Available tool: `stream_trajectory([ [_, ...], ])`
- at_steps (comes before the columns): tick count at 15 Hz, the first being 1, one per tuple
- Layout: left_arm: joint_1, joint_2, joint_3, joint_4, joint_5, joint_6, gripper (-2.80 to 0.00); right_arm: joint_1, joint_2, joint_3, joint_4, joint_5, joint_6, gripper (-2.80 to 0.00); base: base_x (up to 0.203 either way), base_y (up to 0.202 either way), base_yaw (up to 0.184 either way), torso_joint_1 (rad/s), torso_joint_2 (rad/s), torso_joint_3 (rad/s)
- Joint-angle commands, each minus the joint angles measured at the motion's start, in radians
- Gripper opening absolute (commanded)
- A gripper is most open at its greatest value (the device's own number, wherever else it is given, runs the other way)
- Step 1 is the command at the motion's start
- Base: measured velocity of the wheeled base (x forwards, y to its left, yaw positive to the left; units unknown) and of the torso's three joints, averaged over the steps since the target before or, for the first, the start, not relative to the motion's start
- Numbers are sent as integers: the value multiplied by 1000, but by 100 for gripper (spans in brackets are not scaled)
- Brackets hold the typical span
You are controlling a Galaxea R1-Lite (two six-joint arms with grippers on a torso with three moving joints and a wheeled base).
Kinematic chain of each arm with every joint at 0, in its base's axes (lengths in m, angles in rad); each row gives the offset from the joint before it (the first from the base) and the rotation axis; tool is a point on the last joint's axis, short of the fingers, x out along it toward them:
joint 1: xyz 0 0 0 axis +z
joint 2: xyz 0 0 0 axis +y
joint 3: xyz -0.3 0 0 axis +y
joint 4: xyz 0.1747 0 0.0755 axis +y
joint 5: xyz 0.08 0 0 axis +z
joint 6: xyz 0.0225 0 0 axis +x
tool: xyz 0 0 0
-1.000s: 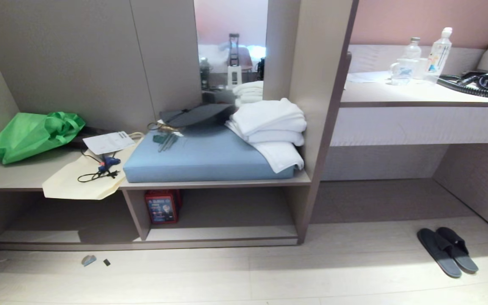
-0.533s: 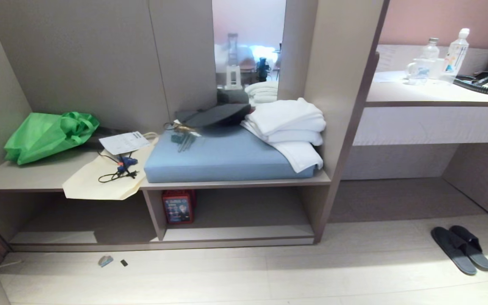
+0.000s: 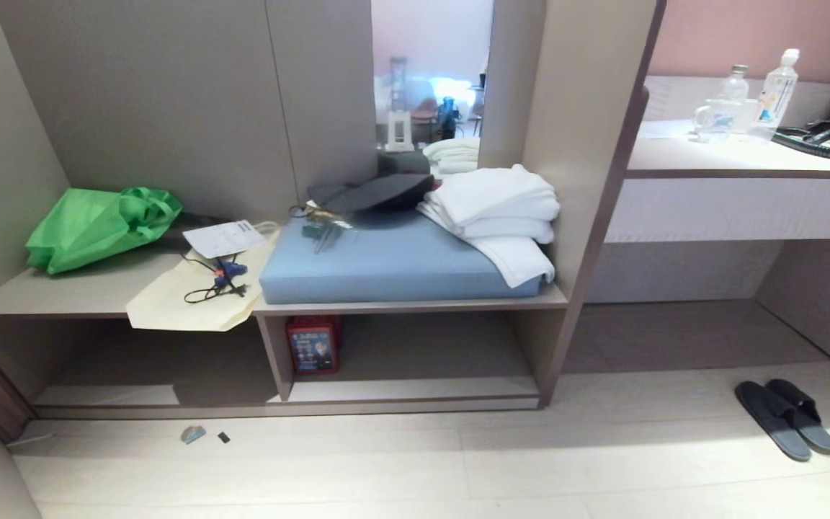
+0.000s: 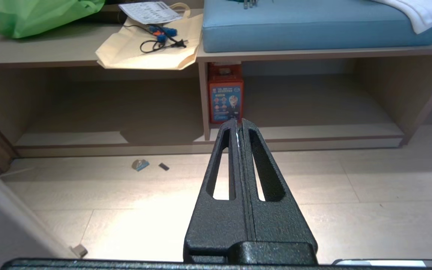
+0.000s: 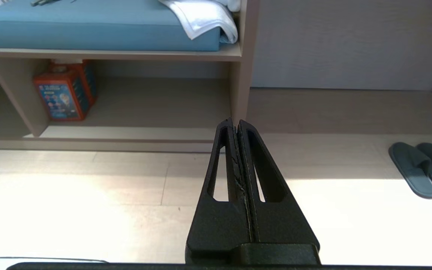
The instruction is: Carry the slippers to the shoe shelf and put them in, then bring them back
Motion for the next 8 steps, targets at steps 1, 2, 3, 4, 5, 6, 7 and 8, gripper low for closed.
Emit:
stream_trajectory([
  [1, 0, 1, 0, 0, -1, 0, -280, 0, 1, 0, 1, 1, 0, -280, -203, 0, 2, 2, 2, 6],
  [2, 0, 1, 0, 0, 0, 0, -280, 0, 1, 0, 1, 1, 0, -280, -197, 0, 1, 2, -2, 3],
  [3, 0, 1, 0, 0, 0, -1, -280, 0, 1, 0, 1, 1, 0, -280, -196, 0, 1, 1, 2, 1],
  [4, 0, 1, 0, 0, -1, -1, -280, 0, 1, 0, 1, 1, 0, -280, -196, 0, 3, 2, 2, 0],
  [5, 0, 1, 0, 0, 0, 0, -280, 0, 1, 0, 1, 1, 0, -280, -196, 0, 1, 2, 2, 1],
  [6, 0, 1, 0, 0, 0, 0, -280, 1, 1, 0, 1, 1, 0, -280, -197, 0, 2, 3, 0, -1],
  [7, 0, 1, 0, 0, 0, -1, -280, 0, 1, 0, 1, 1, 2, -280, -200, 0, 2, 1, 2, 2],
  [8, 0, 1, 0, 0, 0, -1, -280, 0, 1, 0, 1, 1, 2, -280, -197, 0, 3, 2, 5, 4],
])
